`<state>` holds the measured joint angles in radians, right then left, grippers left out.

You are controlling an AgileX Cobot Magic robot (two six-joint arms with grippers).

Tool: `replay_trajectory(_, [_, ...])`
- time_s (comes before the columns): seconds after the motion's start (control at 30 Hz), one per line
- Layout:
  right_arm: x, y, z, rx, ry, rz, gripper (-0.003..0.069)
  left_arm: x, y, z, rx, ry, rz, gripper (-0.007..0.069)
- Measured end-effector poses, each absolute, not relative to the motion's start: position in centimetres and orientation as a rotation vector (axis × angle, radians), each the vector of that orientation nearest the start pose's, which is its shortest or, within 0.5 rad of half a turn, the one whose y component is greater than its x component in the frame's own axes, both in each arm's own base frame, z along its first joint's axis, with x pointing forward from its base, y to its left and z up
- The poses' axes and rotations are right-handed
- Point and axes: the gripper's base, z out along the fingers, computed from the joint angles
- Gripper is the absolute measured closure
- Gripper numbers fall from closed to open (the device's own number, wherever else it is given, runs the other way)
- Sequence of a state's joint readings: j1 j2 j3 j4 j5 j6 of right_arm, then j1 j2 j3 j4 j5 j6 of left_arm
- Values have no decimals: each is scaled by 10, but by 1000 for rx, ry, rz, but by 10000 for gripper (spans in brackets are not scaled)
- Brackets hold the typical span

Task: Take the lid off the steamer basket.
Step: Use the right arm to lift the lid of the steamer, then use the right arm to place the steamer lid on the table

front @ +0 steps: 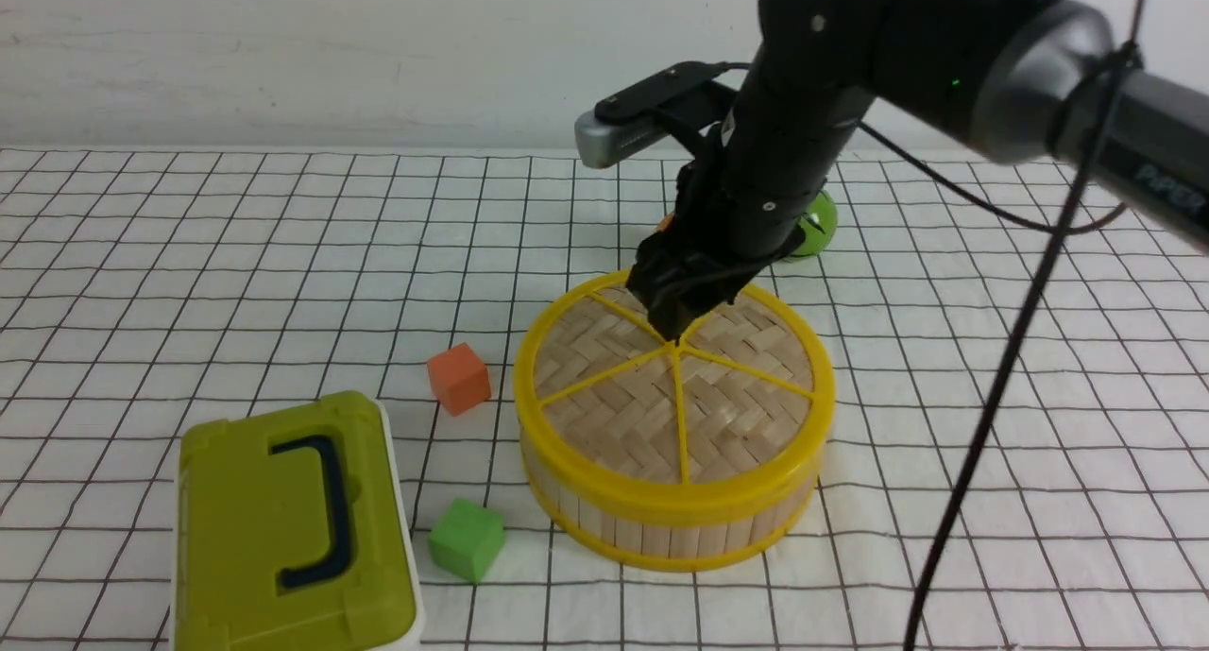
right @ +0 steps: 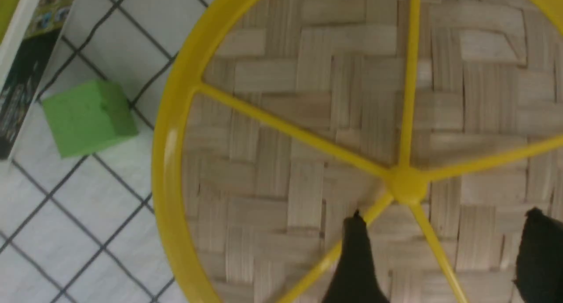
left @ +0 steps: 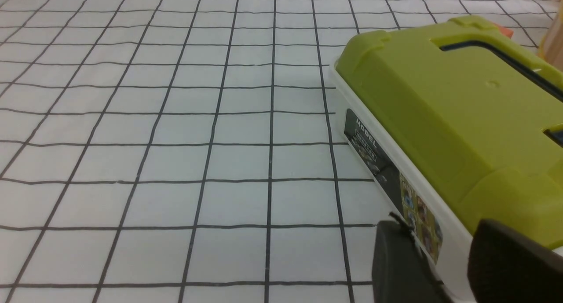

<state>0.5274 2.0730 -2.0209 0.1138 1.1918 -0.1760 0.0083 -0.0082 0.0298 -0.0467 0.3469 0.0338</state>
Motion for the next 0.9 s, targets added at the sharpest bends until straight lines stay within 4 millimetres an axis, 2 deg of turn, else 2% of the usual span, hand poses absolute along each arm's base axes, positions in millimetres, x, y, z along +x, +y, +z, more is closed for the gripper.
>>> replay_trajectory(0.13, [402, 245, 283, -906, 2586, 251, 205, 53, -1, 172, -6, 1852, -16, 385])
replay_trajectory(0.2, [405, 246, 276, -909, 2596, 247, 243, 53, -1, 172, -6, 1852, -16, 385])
replay_trajectory(0.37, [406, 247, 267, -918, 2625, 243, 432, 53, -1, 172, -6, 1852, -16, 385])
replay_trajectory(0.43, [405, 247, 268, -921, 2629, 245, 550, 53, -1, 172, -6, 1852, -16, 385])
replay_trajectory(0.53, [404, 246, 271, -926, 2634, 240, 557, 53, -1, 172, -6, 1852, -16, 385])
replay_trajectory(0.6, [398, 242, 285, -934, 2633, 220, 554, 53, -1, 172, -6, 1852, -16, 385])
replay_trajectory(0.7, [389, 231, 317, -917, 2571, 185, 554, 53, -1, 172, -6, 1852, -16, 385])
replay_trajectory(0.73, [388, 230, 320, -915, 2565, 183, 554, 53, -1, 172, -6, 1852, -16, 385])
replay_trajectory(0.77, [382, 215, 347, -873, 2513, 174, 554, 53, -1, 172, -6, 1852, -16, 385])
replay_trajectory(0.8, [379, 204, 361, -839, 2492, 171, 554, 53, -1, 172, -6, 1852, -16, 385])
replay_trajectory(0.83, [378, 201, 364, -830, 2487, 170, 554, 53, -1, 172, -6, 1852, -16, 385])
replay_trajectory(0.9, [373, 166, 384, -730, 2477, 155, 554, 53, -1, 172, -6, 1852, -16, 385])
